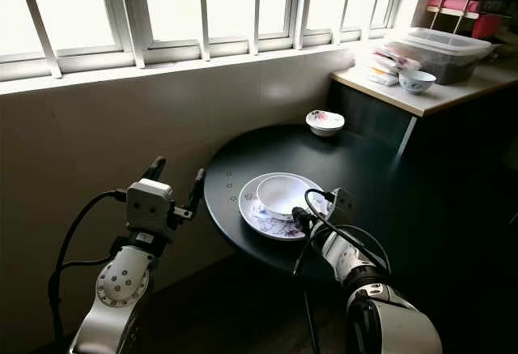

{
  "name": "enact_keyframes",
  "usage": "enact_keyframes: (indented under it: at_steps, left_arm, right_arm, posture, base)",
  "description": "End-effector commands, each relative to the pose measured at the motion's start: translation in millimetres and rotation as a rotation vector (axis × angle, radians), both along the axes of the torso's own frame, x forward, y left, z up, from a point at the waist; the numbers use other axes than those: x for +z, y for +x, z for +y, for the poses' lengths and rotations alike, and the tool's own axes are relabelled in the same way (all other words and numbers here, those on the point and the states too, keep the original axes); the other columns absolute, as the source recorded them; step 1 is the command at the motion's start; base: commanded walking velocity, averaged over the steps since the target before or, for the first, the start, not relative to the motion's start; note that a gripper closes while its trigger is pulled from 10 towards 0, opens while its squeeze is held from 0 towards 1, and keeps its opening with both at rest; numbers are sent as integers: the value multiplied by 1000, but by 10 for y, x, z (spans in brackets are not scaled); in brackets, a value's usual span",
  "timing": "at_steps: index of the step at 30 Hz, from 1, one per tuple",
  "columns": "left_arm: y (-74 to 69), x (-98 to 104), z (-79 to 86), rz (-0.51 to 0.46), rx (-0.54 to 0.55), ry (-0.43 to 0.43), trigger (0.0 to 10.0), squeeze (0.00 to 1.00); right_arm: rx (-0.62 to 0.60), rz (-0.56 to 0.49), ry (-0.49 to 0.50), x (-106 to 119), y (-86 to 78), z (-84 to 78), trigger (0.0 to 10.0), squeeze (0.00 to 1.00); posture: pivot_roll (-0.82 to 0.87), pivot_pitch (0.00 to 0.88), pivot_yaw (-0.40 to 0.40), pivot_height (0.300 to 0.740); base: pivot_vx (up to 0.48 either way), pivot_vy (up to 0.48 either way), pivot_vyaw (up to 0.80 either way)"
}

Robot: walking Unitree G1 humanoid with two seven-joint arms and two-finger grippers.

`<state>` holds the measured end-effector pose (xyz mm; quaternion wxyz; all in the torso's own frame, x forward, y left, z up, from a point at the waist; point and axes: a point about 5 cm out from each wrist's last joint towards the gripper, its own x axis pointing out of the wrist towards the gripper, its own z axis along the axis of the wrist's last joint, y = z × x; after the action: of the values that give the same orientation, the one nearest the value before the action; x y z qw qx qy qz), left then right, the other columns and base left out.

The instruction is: Kitchen organization

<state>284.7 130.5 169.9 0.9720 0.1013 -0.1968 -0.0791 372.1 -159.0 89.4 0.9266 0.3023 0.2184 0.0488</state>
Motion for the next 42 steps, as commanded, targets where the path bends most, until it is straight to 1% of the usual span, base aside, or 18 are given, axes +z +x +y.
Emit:
enact_keyframes:
  at_steps: [1, 5, 12, 17, 18, 19, 21, 22, 23, 24, 26, 28, 29, 31, 34, 36, 38, 42]
  left_arm:
    - [8, -5, -2, 6, 4, 14, 10000, 0]
    - [3, -13, -4, 10, 4, 15, 10000, 0]
    - [0, -24, -5, 15, 5, 12, 10000, 0]
    - [-6, -32, 3, 18, 9, 7, 10000, 0]
    - [-8, -32, 6, 18, 10, 3, 10000, 0]
    - [-9, -25, 9, 14, 11, -4, 10000, 0]
    - [-9, -25, 9, 14, 11, -4, 10000, 0]
    - [-10, -18, 5, 10, 8, -12, 10000, 0]
    - [-13, -12, -2, 5, 2, -25, 10000, 0]
    - [-13, -12, -2, 5, 2, -25, 10000, 0]
    - [-22, 0, -18, -3, -7, -28, 10000, 0]
    - [-28, 5, -26, -5, -11, -21, 10000, 0]
    - [-28, 10, -3, -6, -7, -30, 10000, 0]
    - [-28, 10, -3, -6, -7, -30, 10000, 0]
    - [-33, 28, 29, -18, -2, -35, 10000, 0]
    - [-34, 29, 32, -19, -2, -35, 10000, 0]
    - [-32, 32, 24, -21, -6, -36, 10000, 0]
    - [-29, 36, 14, -22, -11, -35, 10000, 0]
  right_arm:
    - [-47, 8, 49, 61, 35, -61, 10000, 0]
    - [-77, 22, 80, 41, 24, -92, 10000, 0]
    - [-69, 15, 84, 61, 37, -73, 10000, 0]
    - [-22, -70, 53, 205, 109, -20, 10000, 0]
    - [-13, -95, 28, 240, 126, -16, 10000, 0]
    - [22, -199, -83, 380, 184, 11, 10000, 0]
    - [22, -199, -83, 380, 184, 11, 10000, 0]
    - [53, -327, -198, 557, 237, 63, 10000, 0]
    - [62, -387, -255, 635, 251, 92, 10000, 0]
    - [62, -387, -255, 635, 251, 92, 10000, 0]
    - [59, -470, -339, 737, 259, 133, 10000, 0]
    - [52, -508, -378, 784, 258, 152, 10000, 0]
    - [32, -573, -409, 856, 239, 192, 10000, 0]
    - [32, -573, -409, 856, 239, 192, 10000, 0]
    - [29, -662, -441, 924, 188, 271, 10000, 0]
    - [32, -681, -448, 933, 173, 293, 10000, 0]
    - [51, -735, -471, 967, 131, 360, 10000, 0]
    - [58, -768, -500, 992, 94, 406, 10000, 0]
  posture:
    - [145, 0, -72, 740]
    - [146, 0, -72, 740]
    - [144, 0, -70, 740]
    - [140, 0, -69, 740]
    - [138, 0, -67, 740]
    - [138, 0, -67, 740]
    - [138, 0, -67, 740]
    - [134, 0, -66, 740]
    - [134, 0, -66, 740]
    - [134, 0, -66, 740]
    - [132, 0, -65, 740]
    - [132, 0, -65, 740]
    - [133, 0, -62, 740]
    - [133, 0, -62, 740]
    - [132, 0, -59, 740]
    - [131, 0, -59, 740]
    - [128, 0, -56, 740]
    - [128, 0, -55, 740]
  base:
    - [0, 0, 0]
    - [0, 0, 0]
    - [0, 0, 0]
    - [0, 0, 0]
    - [0, 0, 0]
    - [0, 0, 0]
    - [0, 0, 0]
    - [0, 0, 0]
    - [0, 0, 0]
    - [0, 0, 0]
    - [0, 0, 0]
    - [0, 0, 0]
    - [0, 0, 0]
    - [0, 0, 0]
    - [212, 0, 0]
    - [326, 0, 0]
    - [326, 0, 0]
    - [322, 0, 0]
